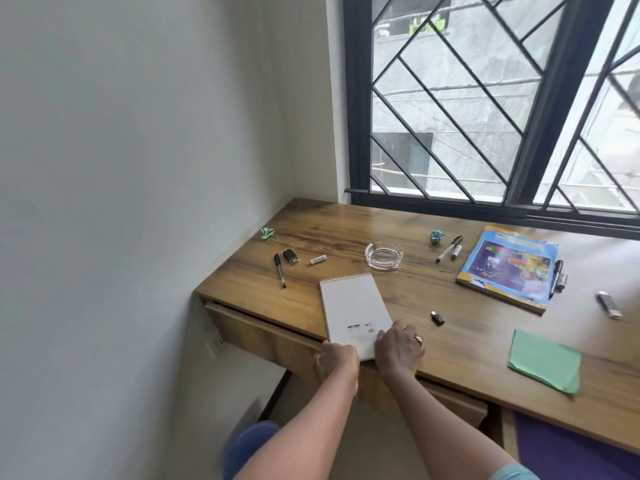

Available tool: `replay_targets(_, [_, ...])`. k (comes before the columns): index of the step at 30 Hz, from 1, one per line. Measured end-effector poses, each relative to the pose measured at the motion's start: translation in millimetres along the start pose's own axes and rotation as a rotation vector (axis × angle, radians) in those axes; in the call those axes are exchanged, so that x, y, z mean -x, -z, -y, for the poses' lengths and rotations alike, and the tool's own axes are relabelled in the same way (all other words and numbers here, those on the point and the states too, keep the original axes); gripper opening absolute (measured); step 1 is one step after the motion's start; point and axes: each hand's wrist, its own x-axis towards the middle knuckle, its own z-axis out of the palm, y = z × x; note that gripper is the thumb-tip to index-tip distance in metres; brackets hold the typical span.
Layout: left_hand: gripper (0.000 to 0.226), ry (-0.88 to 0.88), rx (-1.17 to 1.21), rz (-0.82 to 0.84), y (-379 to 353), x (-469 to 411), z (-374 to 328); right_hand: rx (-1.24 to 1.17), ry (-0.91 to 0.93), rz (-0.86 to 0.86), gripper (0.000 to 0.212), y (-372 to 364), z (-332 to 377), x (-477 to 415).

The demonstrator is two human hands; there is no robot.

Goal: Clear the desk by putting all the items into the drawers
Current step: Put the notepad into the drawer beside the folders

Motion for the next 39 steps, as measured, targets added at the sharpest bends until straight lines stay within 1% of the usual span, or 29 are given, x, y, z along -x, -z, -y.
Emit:
replay_targets(2, [0.037, -0.007, 0.076, 0.044, 6, 1, 13, 0.010, 0.084, 0.008, 0.028, 3, -9, 18])
replay_targets(4, [0.032, -0.042, 0.151, 0.107, 15, 6, 22, 0.080, 0.205, 0.007, 0.029, 6, -21, 34])
replay_targets(6, [0.029, -0.061, 0.186, 0.105, 27, 16, 26, 0.123, 0.293, 0.008, 0.032, 10, -33, 48])
replay_targets(7, [0.029, -0.066, 0.209, 0.094, 33, 22, 27, 0.118, 0.346, 0.031, 0.039, 12, -40, 55])
replay_targets(8, [0.029, -0.068, 0.228, 0.087, 39, 27, 29, 0.107, 0.419, 0.074, 0.053, 14, -46, 61])
replay_targets(10, [0.027, -0.089, 0.247, 0.097, 46, 38, 32, 0.082, 0.617, 0.211, 0.084, 14, -58, 73])
replay_targets(11, [0.027, -0.108, 0.257, 0.105, 50, 43, 34, 0.093, 0.716, 0.233, 0.088, 15, -63, 80])
replay_targets(12, [0.027, -0.130, 0.259, 0.107, 53, 51, 35, 0.114, 0.801, 0.195, 0.081, 14, -68, 86])
replay_targets(13, [0.028, -0.163, 0.243, 0.100, 56, 60, 36, 0.121, 0.840, 0.123, 0.067, 17, -71, 93])
replay_targets(14, [0.031, -0.205, 0.214, 0.094, 59, 72, 36, 0.119, 0.827, 0.062, 0.060, 23, -71, 103])
replay_targets(16, [0.033, -0.304, 0.137, 0.120, 64, 96, 37, 0.094, 0.718, 0.059, 0.061, 36, -66, 124])
replay_targets(17, [0.033, -0.351, 0.103, 0.141, 67, 110, 37, 0.081, 0.684, 0.071, 0.062, 43, -66, 136])
replay_targets(18, [0.033, -0.390, 0.074, 0.169, 70, 125, 38, 0.052, 0.673, 0.048, 0.063, 49, -69, 145])
replay_targets(19, [0.032, -0.436, 0.049, 0.203, 72, 140, 40, 0.008, 0.641, 0.013, 0.062, 56, -73, 157])
replay_targets(22, [0.029, -0.535, -0.025, 0.362, 75, 179, 49, -0.219, 0.477, 0.005, 0.052, 76, -92, 191])
replay_targets(24, [0.016, -0.479, 0.012, 0.497, 72, 204, 63, -0.303, 0.439, -0.020, 0.049, 92, -114, 211])
replay_targets(25, [0.015, -0.447, 0.030, 0.538, 69, 213, 72, -0.351, 0.417, -0.052, 0.049, 97, -126, 219])
replay_targets(26, [0.026, -0.407, 0.037, 0.560, 61, 219, 85, -0.411, 0.362, -0.066, 0.049, 104, -139, 227])
replay_targets(28, [0.062, -0.299, 0.039, 0.531, 43, 226, 109, -0.533, 0.236, -0.043, 0.052, 113, -167, 240])
replay_targets(29, [0.064, -0.222, 0.033, 0.529, 34, 233, 118, -0.590, 0.184, -0.039, 0.055, 117, -182, 245])
replay_targets(30, [0.052, -0.131, 0.023, 0.539, 26, 241, 126, -0.636, 0.142, -0.040, 0.055, 121, -196, 248])
replay_targets(31, [0.034, -0.053, 0.012, 0.575, 20, 253, 133, -0.664, 0.103, -0.050, 0.054, 126, -211, 250])
replay_targets(32, [0.025, 0.022, 0.019, 0.628, 13, 266, 136, -0.678, 0.066, -0.059, 0.054, 131, -225, 252])
replay_targets(34, [0.033, 0.147, 0.027, 0.664, -11, 282, 147, -0.707, -0.017, -0.084, 0.050, 143, -254, 253])
replay_targets(35, [0.036, 0.180, 0.023, 0.685, -24, 287, 151, -0.728, -0.053, -0.096, 0.049, 148, -267, 252])
replay_targets(37, [0.037, 0.181, -0.018, 0.682, -53, 297, 163, -0.787, -0.111, -0.138, 0.052, 160, -294, 251])
replay_targets(39, [0.031, 0.174, 0.013, 0.707, -92, 306, 176, -0.847, -0.143, -0.167, 0.056, 169, -329, 245])
